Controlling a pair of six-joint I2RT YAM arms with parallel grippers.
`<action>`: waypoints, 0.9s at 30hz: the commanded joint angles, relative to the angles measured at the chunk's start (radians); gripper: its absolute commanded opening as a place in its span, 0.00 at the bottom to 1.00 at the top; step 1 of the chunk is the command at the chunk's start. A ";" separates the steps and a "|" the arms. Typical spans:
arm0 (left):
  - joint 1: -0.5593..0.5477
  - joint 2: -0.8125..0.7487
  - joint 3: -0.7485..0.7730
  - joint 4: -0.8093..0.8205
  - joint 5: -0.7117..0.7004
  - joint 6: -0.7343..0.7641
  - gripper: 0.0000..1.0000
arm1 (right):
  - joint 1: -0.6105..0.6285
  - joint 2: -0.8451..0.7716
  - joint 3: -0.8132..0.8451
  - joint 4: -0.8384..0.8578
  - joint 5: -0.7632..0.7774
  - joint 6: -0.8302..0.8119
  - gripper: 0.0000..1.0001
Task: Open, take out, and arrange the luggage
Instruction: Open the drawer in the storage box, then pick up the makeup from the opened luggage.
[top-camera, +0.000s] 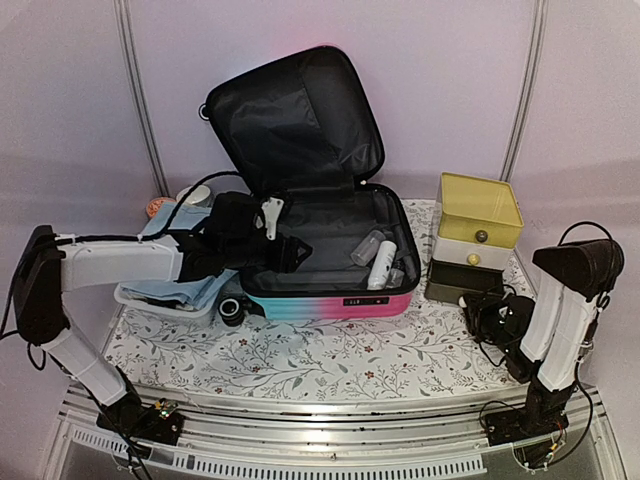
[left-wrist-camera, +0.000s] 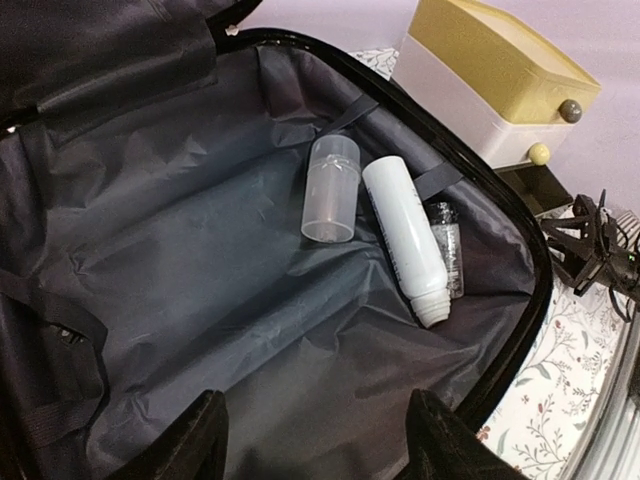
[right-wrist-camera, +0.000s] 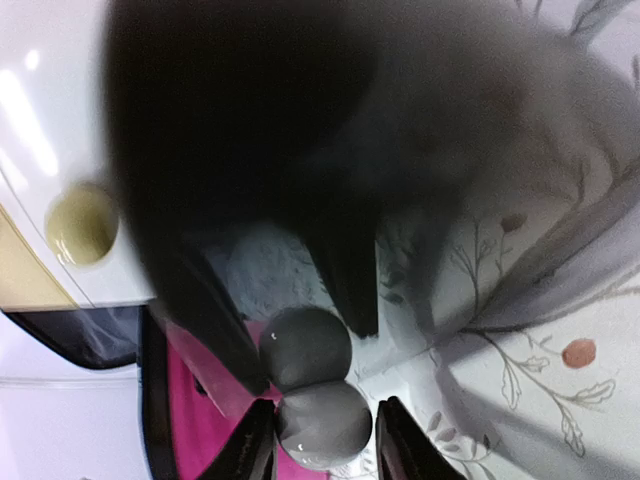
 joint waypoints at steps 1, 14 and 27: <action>-0.038 0.066 0.072 -0.010 0.004 0.020 0.63 | 0.036 -0.001 -0.118 0.258 0.021 0.021 0.42; -0.126 0.447 0.494 -0.179 0.074 -0.027 0.61 | 0.068 -0.184 -0.228 0.151 0.004 -0.026 0.93; -0.127 0.726 0.771 -0.286 0.174 -0.125 0.63 | 0.114 -1.248 -0.133 -1.139 0.130 -0.119 0.95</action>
